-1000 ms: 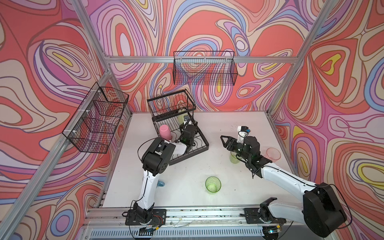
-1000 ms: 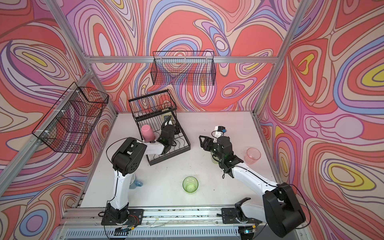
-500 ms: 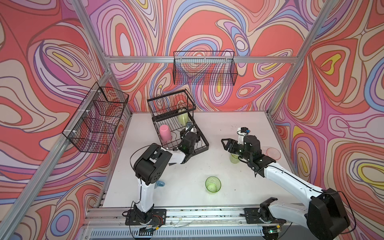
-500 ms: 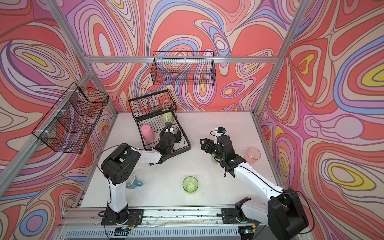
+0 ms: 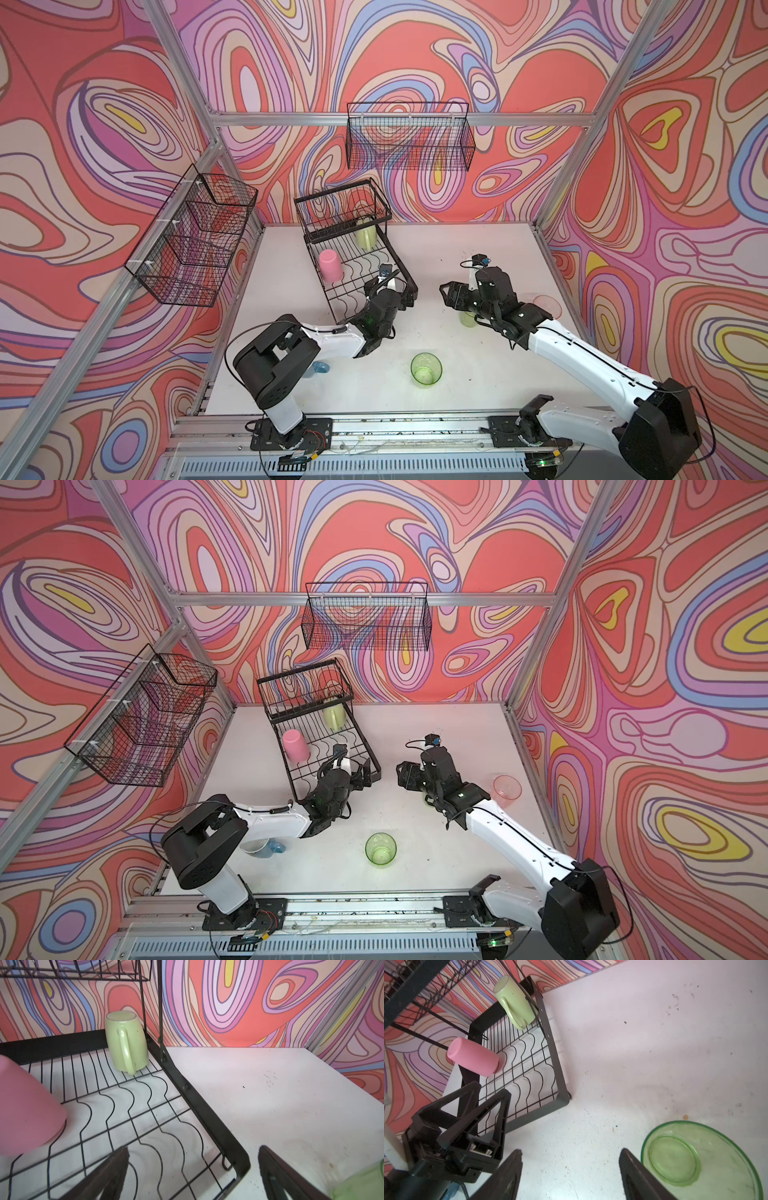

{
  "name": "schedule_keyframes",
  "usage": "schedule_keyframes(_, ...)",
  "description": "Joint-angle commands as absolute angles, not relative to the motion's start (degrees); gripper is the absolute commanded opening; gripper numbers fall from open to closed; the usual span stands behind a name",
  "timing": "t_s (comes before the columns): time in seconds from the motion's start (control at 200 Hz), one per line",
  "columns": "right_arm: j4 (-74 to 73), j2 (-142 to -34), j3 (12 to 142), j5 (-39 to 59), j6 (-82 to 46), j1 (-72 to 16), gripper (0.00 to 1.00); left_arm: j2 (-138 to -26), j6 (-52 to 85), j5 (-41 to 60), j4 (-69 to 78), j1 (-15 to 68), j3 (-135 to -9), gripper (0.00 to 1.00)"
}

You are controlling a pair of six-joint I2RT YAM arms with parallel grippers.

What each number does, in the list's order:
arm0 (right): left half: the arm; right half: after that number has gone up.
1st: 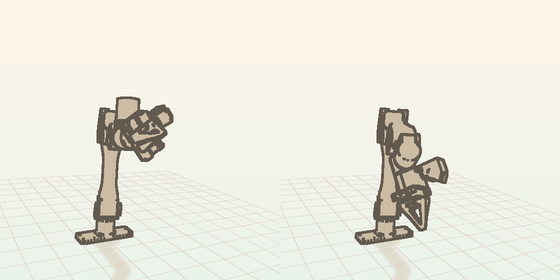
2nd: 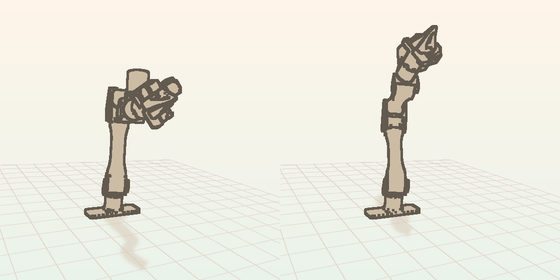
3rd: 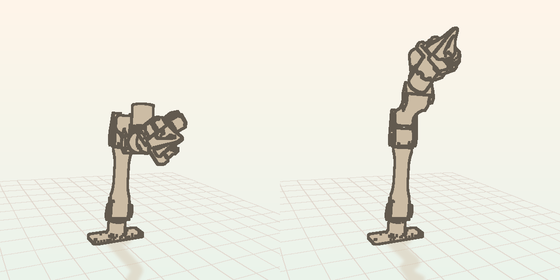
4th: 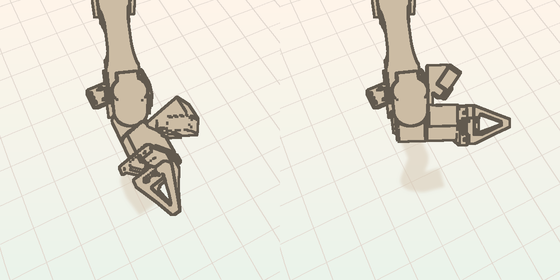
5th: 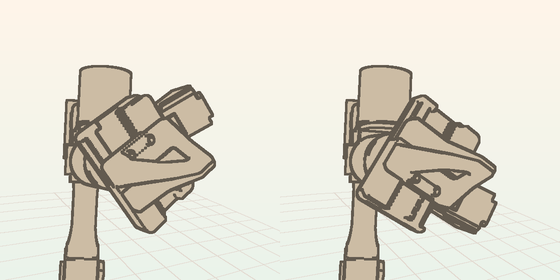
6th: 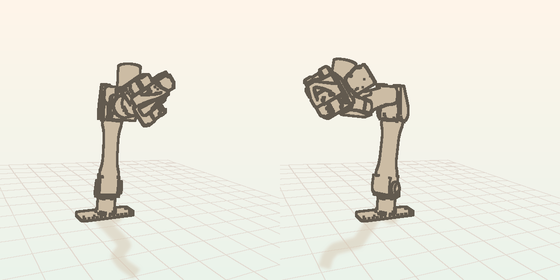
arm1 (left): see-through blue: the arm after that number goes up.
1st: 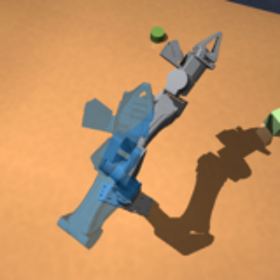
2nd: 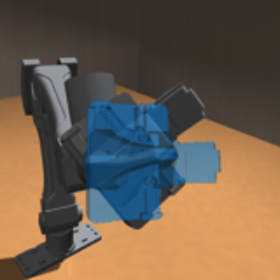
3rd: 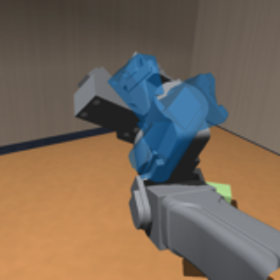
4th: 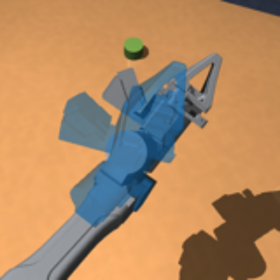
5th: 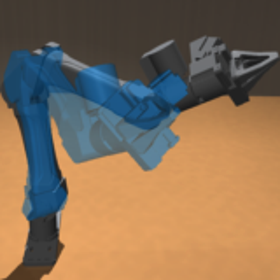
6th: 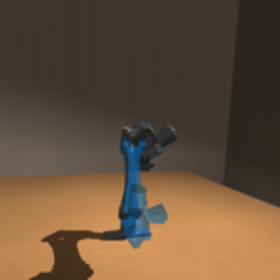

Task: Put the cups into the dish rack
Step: 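Open the left gripper and withdraw it while the right gripper moves toward the green glasses, then lower the right gripper onto the nearer green glass tumbler's rim and close it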

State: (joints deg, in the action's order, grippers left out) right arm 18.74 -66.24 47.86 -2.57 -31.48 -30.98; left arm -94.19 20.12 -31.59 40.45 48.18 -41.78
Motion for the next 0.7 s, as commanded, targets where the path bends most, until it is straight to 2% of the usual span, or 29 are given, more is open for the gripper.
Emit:
schedule_keyframes(0.0, 26.62, -63.65, 49.30, -5.07, -31.58, -32.12, 0.76, -90.65, 25.34, -33.78, 35.07, 50.74, -40.18, 0.98)
schedule_keyframes(0.341, 38.44, -60.38, 51.06, -6.96, -32.14, -35.13, 0.69, -86.59, 31.76, -38.16, 22.74, 59.59, -41.31, 0.97)
schedule_keyframes(0.696, 46.10, -61.27, 51.06, -9.15, -36.34, -41.56, 0.62, -81.33, 36.45, -39.35, 13.72, 62.44, -40.08, 0.96)
